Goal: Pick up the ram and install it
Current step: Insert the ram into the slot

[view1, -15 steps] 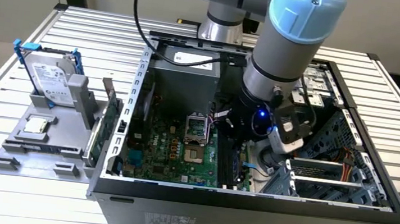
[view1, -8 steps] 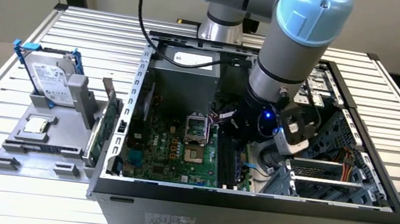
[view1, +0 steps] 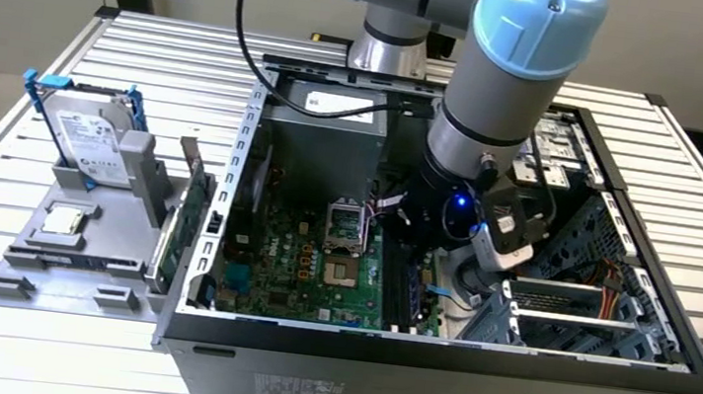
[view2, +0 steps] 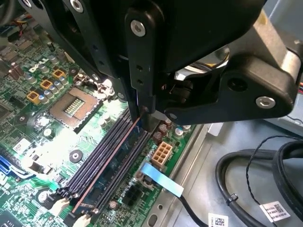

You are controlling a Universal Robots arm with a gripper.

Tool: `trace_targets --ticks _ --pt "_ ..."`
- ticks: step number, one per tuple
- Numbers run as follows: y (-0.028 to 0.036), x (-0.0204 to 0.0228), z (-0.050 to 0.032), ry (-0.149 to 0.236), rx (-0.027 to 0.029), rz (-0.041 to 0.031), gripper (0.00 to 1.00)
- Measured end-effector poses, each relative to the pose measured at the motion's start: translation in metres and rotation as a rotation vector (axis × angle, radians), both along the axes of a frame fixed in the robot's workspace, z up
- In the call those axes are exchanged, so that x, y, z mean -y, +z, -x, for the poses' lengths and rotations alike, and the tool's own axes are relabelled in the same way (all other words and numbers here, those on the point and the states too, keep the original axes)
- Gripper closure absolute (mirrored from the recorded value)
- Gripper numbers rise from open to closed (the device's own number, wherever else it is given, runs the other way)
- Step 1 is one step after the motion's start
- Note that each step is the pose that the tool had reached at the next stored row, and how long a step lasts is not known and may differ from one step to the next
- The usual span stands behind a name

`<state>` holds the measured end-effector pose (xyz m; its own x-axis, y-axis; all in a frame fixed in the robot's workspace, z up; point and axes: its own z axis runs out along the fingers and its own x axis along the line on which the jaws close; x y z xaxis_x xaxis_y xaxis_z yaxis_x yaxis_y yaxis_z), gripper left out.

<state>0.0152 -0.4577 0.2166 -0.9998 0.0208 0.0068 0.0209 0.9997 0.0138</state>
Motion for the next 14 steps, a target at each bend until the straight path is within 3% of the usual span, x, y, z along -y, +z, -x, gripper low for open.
trace_targets --ticks 10,14 --pt "-0.0036 0.0 -0.0004 0.0 -0.0002 0.0001 1.0" --pt "-0.0037 -0.0001 -0.0036 0.0 -0.0018 0.0033 1.0"
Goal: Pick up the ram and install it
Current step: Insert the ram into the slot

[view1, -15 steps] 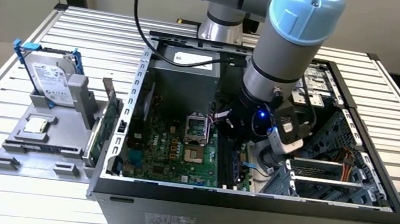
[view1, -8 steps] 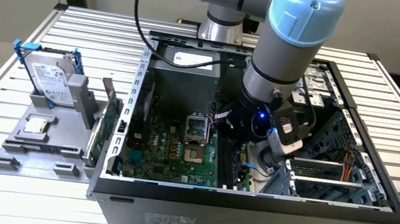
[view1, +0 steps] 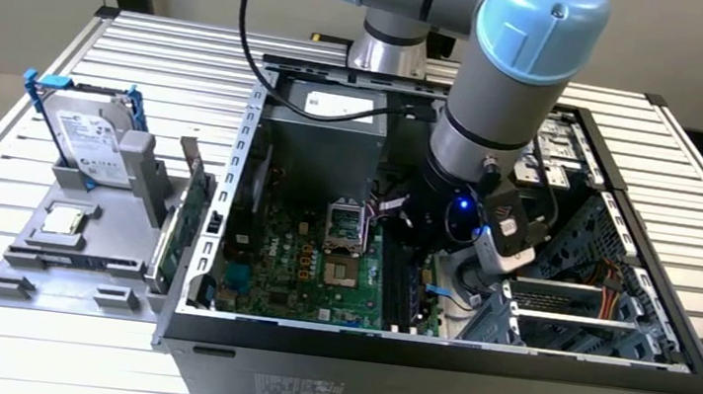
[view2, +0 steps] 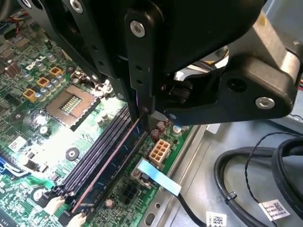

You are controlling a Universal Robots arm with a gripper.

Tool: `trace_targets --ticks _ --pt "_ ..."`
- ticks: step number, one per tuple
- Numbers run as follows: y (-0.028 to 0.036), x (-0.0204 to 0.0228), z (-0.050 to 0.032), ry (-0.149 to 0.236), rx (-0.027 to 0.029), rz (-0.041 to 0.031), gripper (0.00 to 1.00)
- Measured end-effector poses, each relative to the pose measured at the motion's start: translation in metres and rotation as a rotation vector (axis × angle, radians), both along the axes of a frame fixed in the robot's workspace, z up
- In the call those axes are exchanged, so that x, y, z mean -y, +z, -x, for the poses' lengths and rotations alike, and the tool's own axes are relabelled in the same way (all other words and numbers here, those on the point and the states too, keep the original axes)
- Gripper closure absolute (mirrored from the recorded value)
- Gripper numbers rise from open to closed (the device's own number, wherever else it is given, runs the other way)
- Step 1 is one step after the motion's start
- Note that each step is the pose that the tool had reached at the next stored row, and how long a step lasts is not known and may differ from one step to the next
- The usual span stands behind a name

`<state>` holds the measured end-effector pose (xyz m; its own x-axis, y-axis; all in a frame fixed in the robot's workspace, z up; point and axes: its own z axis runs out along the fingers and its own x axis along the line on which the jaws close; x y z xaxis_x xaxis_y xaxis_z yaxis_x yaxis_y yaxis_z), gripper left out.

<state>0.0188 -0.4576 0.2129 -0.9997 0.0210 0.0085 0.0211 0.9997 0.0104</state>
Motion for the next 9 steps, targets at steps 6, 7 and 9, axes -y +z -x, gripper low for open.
trace_targets --ticks 6,7,9 --pt "0.0001 0.0001 0.0 0.0 -0.001 0.0025 1.0" --pt "-0.0003 0.0 0.0001 0.0 -0.0011 0.0031 1.0" --pt "-0.0019 -0.0005 0.0015 0.0 -0.0014 0.0063 1.0"
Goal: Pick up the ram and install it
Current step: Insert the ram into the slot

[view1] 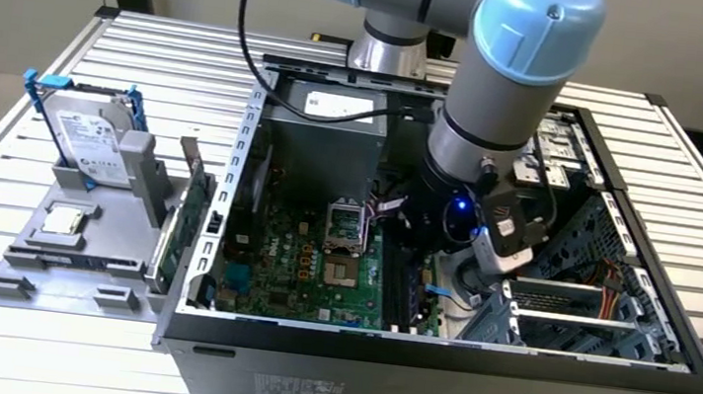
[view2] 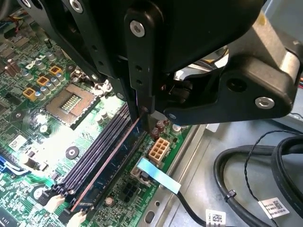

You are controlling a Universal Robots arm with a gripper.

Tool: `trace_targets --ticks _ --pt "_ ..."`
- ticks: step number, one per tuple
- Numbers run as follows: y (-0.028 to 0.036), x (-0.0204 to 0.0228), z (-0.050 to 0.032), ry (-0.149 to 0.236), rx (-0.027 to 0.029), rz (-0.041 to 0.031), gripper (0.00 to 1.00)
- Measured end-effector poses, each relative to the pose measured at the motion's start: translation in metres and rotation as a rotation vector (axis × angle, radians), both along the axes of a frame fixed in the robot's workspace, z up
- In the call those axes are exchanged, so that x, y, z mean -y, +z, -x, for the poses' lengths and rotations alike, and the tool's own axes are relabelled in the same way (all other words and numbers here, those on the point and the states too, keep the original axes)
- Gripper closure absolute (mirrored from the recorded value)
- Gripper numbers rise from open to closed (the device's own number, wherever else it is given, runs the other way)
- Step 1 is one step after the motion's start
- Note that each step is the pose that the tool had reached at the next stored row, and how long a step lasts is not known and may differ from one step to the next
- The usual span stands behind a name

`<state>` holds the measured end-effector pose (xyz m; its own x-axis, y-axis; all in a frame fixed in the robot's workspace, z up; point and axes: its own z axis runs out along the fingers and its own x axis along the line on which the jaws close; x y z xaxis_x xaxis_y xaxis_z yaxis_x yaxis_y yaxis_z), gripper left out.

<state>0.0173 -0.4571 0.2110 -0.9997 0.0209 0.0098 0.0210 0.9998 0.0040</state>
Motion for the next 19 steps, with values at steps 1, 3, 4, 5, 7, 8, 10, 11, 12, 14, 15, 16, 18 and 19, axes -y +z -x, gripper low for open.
trace_targets --ticks 1,3,4,5,7,8,10,11,12,14,15,16,18,19 --pt "-0.0008 -0.0002 0.001 0.0 -0.0005 0.0009 1.0" --pt "-0.0023 -0.0003 0.0021 0.0 -0.0046 0.0017 1.0" --pt "-0.0032 -0.0003 0.0025 0.0 -0.0074 0.0019 1.0" --pt "-0.0046 -0.0003 0.0028 0.0 -0.0087 0.002 1.0" --pt "-0.0077 -0.0001 0.003 0.0 -0.0091 0.0031 1.0" --pt "-0.0089 0.0 0.003 0.0 -0.0093 0.0031 1.0" --pt "-0.0091 0.0 0.003 0.0 -0.0092 0.0011 1.0" --pt "-0.0094 -0.0001 0.003 0.0 -0.0091 0.0001 1.0" --pt "-0.0094 -0.0002 0.003 0.0 -0.009 -0.0003 1.0" --pt "-0.0112 -0.0009 0.0031 -0.001 -0.0084 -0.0056 1.0" --pt "-0.0107 -0.0007 0.0031 -0.001 -0.0086 -0.0035 0.0" --pt "-0.0103 -0.0004 0.003 0.0 -0.0085 -0.0024 0.0" --pt "-0.003 -0.0001 0.0027 -0.001 -0.0105 -0.0014 0.0" --pt "0.0016 -0.0001 0.0027 -0.001 -0.0107 -0.0012 0.0"
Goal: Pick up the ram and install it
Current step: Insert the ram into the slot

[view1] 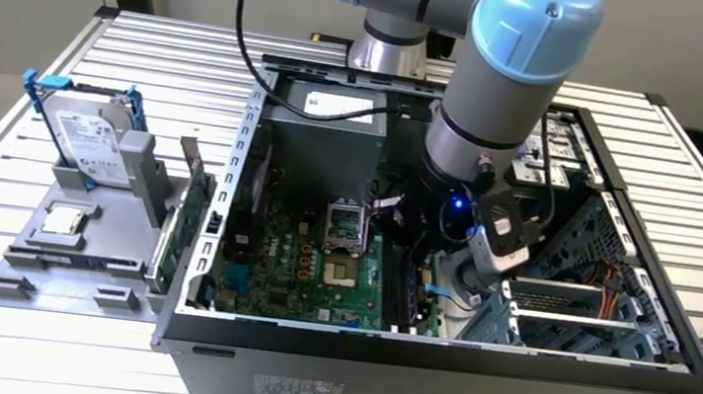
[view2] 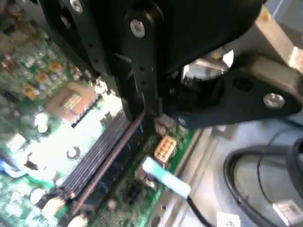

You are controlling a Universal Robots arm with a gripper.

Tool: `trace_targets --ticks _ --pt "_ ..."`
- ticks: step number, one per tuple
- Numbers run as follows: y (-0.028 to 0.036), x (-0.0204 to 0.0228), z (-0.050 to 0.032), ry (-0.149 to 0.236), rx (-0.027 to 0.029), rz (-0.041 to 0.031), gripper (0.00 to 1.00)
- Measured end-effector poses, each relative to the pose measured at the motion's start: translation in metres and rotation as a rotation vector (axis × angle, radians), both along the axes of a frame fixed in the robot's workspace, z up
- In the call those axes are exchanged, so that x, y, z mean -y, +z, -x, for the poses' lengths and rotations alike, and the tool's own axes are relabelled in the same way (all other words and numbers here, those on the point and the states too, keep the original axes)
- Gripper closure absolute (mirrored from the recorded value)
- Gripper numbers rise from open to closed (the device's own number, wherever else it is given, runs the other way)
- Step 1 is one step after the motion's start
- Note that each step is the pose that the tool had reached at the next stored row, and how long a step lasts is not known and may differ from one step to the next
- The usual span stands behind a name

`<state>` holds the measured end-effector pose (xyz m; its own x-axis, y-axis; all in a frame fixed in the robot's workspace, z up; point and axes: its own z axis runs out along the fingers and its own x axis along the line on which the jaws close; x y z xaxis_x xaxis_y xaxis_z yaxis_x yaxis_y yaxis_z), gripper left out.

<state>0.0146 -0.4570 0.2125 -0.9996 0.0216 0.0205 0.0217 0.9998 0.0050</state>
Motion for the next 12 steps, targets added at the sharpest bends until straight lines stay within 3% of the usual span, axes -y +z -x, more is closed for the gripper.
trace_targets --ticks 8,9,11,12 --pt "0.0362 -0.0001 -0.0001 0.0 0.0001 -0.0004 0.0" --pt "0.0397 -0.0001 -0.0001 0.0 0.0 -0.0002 0.0" --pt "0.0401 0.0 -0.0001 0.001 0.0002 -0.002 0.0" --pt "0.0401 0.0 -0.0001 0.001 0.0002 -0.0021 1.0"
